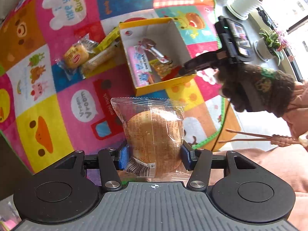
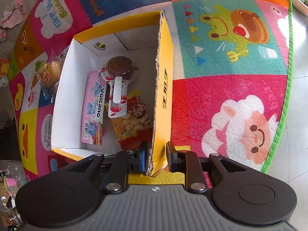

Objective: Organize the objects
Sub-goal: 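Carry the bun into the box and open the left gripper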

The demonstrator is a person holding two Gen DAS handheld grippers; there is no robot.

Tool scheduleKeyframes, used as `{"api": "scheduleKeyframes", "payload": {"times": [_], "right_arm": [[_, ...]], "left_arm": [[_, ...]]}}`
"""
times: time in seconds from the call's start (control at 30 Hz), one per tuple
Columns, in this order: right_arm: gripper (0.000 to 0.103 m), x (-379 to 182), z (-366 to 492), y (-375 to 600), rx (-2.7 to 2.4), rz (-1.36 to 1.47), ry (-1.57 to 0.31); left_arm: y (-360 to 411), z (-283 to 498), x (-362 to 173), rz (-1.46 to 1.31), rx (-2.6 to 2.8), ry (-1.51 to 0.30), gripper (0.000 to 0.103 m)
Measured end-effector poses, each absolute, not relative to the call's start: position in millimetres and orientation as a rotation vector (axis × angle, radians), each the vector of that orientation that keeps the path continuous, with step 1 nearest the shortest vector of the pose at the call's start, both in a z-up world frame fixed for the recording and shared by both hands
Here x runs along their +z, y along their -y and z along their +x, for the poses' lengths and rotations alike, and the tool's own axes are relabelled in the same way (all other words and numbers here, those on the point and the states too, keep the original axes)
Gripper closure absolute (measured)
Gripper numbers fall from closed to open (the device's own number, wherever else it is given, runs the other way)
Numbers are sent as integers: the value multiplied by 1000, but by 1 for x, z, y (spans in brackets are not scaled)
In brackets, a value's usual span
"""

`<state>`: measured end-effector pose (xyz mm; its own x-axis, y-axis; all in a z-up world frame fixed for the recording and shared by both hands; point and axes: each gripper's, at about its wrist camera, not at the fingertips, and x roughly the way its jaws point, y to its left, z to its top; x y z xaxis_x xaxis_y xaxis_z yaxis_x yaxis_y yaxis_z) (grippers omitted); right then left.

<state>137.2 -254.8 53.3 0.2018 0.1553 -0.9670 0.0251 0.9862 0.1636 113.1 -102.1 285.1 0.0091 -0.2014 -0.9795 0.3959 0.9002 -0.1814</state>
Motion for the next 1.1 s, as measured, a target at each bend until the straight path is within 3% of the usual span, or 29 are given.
{"api": "scheduleKeyframes", "payload": {"times": [0.43, 0.93, 1.1], "right_arm": [[87, 52, 139, 264, 93, 191, -1356], [85, 46, 138, 277, 61, 340, -1335], [85, 45, 136, 278, 71, 344, -1332]], "left_arm": [[162, 145, 255, 133, -603, -1499, 46], [184, 231, 240, -76, -453, -1325, 45], [197, 235, 234, 24, -431, -1322, 43]]}}
